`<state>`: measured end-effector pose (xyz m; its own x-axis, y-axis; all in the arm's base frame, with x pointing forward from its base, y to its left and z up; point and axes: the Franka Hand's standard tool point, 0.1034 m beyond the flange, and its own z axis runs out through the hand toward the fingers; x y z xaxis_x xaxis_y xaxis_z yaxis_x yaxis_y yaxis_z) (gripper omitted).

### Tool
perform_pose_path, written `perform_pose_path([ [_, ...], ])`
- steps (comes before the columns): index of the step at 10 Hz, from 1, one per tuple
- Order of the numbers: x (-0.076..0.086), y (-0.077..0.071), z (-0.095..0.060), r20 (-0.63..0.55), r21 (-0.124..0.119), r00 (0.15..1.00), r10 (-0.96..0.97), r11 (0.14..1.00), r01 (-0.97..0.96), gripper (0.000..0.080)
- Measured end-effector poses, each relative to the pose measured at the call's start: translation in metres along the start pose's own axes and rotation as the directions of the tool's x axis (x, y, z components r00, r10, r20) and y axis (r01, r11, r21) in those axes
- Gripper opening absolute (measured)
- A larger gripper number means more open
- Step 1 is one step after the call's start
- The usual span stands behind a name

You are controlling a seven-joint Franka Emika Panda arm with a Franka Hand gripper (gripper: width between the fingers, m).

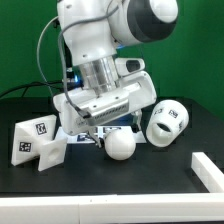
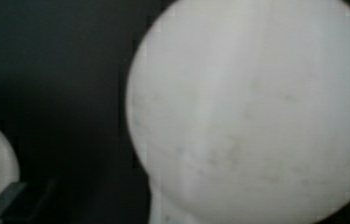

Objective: Assemble lamp

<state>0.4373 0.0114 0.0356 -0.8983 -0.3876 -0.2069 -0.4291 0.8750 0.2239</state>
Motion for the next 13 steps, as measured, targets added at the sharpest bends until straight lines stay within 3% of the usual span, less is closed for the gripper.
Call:
perform_pose_path([
  [2,-0.015,-0.004,-0.020,0.043,0.016,0.993,-0.109,0.994,0.109,0.0698],
  [3,-0.021,-0.001,-0.026,0.047,0.020,0.966,-0.254,0.967,0.253,0.0698],
  [7,-0.022,0.001,-0.025,0.035,0.026,0.847,-0.531,0.847,0.530,0.0698],
  [9,-0.023,-0.012,-0.033,0.022,0.005,0.638,-0.770,0.638,0.770,0.0698],
  [10,-0.031,-0.023,-0.044,0.028,0.030,0.541,-0.840,0.542,0.840,0.0698],
  [11,-0.039,-0.031,-0.049,0.032,0.034,0.406,-0.913,0.407,0.913,0.0698],
  [12,-0.049,-0.034,-0.050,0.036,0.030,0.298,-0.954,0.300,0.954,0.0698],
  [13,-0.060,-0.029,-0.049,0.037,0.007,0.179,-0.983,0.179,0.984,0.0698],
])
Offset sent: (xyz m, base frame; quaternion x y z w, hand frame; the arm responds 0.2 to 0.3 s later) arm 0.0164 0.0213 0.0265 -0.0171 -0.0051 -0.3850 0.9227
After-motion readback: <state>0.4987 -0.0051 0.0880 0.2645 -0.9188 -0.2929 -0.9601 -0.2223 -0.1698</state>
